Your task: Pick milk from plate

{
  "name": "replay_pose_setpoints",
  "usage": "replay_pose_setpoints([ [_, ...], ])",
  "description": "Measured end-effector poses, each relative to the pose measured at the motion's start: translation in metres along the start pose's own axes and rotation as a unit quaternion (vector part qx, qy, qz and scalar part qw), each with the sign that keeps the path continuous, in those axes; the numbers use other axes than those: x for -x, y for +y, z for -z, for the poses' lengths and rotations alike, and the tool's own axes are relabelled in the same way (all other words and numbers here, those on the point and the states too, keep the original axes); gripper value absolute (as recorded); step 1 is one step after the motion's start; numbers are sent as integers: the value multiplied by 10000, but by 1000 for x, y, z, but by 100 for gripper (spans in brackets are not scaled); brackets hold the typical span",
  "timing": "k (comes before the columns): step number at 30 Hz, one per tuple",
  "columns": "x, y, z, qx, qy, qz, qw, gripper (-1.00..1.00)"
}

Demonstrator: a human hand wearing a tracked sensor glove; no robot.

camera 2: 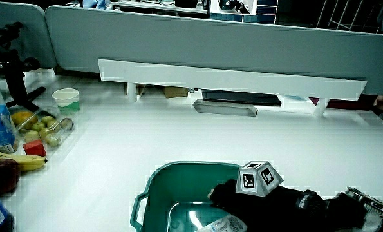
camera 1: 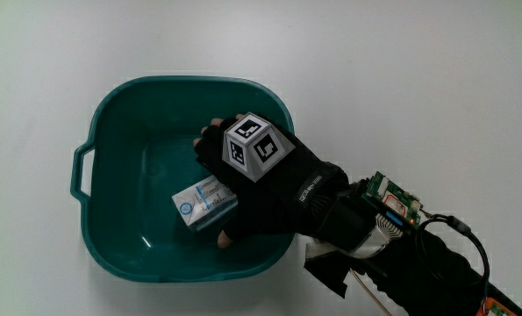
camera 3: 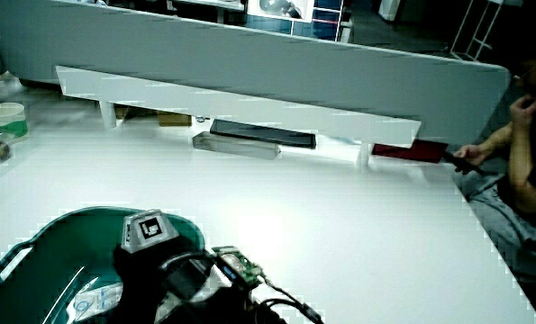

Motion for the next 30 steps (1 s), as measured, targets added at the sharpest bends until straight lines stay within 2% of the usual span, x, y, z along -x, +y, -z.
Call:
replay_pose_setpoints([
  [8,-1,2,1,-6,53,-42,10000,43],
  [12,-2,1,1,-195,71,-54,9998,54],
  [17,-4,1,1,-253,95,-89,9996,68],
  [30,2,-2,-1,-434,-113,-199,9988,100],
])
